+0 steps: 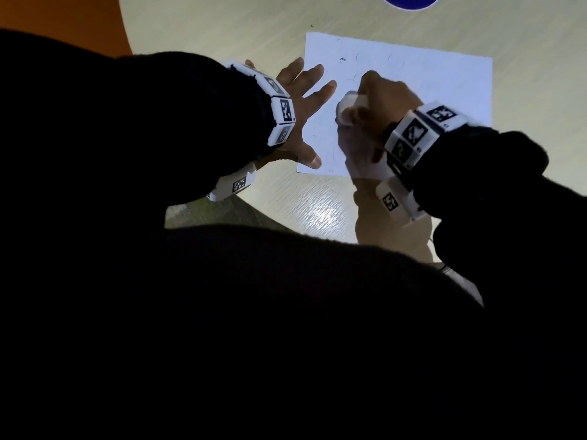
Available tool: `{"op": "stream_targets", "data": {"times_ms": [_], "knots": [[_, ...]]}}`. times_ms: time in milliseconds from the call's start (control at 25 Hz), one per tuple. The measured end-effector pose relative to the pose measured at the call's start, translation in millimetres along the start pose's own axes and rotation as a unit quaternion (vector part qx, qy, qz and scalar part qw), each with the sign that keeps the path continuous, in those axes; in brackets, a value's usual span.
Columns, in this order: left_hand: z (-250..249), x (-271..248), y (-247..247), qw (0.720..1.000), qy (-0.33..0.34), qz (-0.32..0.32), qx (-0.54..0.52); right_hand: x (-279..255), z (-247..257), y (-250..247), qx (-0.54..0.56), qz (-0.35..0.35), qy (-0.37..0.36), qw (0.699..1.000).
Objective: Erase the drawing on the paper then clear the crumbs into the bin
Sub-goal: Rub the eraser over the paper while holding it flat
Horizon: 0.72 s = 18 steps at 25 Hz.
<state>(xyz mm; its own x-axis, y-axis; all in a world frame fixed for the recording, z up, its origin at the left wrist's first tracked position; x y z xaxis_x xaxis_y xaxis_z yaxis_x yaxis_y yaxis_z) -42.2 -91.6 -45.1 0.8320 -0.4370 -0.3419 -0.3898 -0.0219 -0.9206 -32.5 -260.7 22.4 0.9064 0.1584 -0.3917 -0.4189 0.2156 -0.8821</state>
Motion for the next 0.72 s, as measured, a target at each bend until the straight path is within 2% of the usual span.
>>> {"op": "stream_targets", "data": {"times_ms": [160,280,320,440,600,720], "knots": [[0,-1,1,1.0,-0.002,-0.003,0.002,-10,2,15,-0.026,0.041,-0.043,0.998],[-3,-3,-3,1.0,-0.008,0.004,0.002,-3,2,6,0.01,0.008,-0.008,1.0],[-4,-2,-4,1.0,-0.008,0.005,0.003,-4,3,7,0.002,0.005,-0.016,1.0],[-4,-3,-5,1.0,-0.01,0.001,0.009,-10,6,20,-0.025,0.041,-0.057,0.997],[-3,-2,-4,1.0,-0.014,0.01,0.01,-4,4,12,0.011,0.003,-0.013,1.0],[-3,-1,-3,1.0,-0.009,0.0,0.01,-13,1,20,-0.01,0.033,-0.038,0.999]]}}
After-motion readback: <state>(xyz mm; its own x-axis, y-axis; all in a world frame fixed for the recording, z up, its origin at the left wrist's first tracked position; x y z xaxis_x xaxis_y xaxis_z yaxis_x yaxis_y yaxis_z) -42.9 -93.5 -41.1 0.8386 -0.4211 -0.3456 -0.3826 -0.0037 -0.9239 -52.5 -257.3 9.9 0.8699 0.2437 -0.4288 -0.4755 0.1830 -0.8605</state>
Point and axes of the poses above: each hand's wrist, its own x-axis towards the middle knuckle, its own y-axis out of the palm, z = x × y, the point moved 1 cm from there along x, towards the middle knuckle, and after that the axes turned 5 degrees about y, right-handed, at the moved point
